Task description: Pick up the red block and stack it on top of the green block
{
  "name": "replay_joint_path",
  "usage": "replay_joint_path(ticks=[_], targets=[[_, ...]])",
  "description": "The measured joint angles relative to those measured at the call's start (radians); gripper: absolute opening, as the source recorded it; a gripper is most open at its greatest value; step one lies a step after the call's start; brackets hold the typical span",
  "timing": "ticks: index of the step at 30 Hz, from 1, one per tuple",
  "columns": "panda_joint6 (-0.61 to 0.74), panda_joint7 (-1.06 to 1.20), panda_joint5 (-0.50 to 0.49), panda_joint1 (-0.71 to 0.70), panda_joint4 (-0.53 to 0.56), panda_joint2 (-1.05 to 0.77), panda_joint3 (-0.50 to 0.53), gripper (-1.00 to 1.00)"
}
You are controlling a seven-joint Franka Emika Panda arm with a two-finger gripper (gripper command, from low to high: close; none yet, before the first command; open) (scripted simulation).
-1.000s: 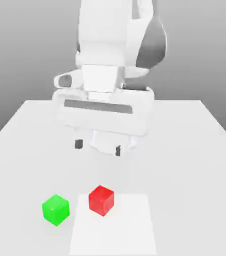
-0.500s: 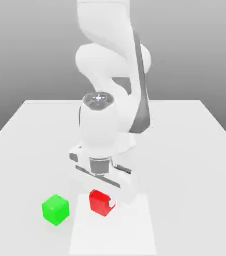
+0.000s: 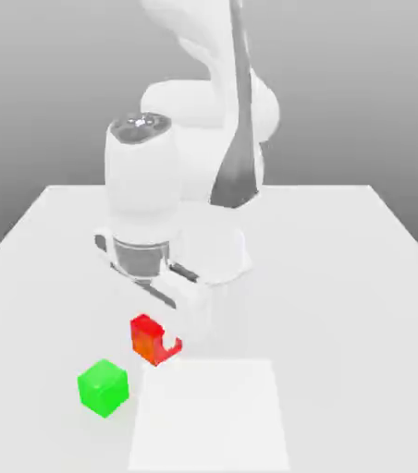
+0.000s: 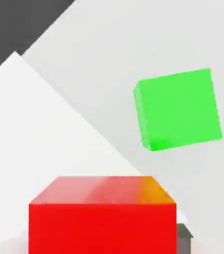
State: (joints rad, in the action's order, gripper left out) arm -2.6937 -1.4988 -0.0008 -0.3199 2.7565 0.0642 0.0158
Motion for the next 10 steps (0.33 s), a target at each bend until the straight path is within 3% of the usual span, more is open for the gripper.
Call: replay_joint_path(ticks=[2, 7, 8, 10], targets=[[0.007, -0.054, -0.002, -0.034, -0.03, -0.023, 0.016, -1.0], [-0.141, -0.064, 0.008, -0.048, -0.046, -0.188, 0.004, -1.0], [-0.159, -0.064, 0.009, -0.048, -0.047, -0.206, 0.003, 1.0], [-0.159, -0.064, 0.009, -0.048, -0.047, -0.206, 0.003, 1.0]])
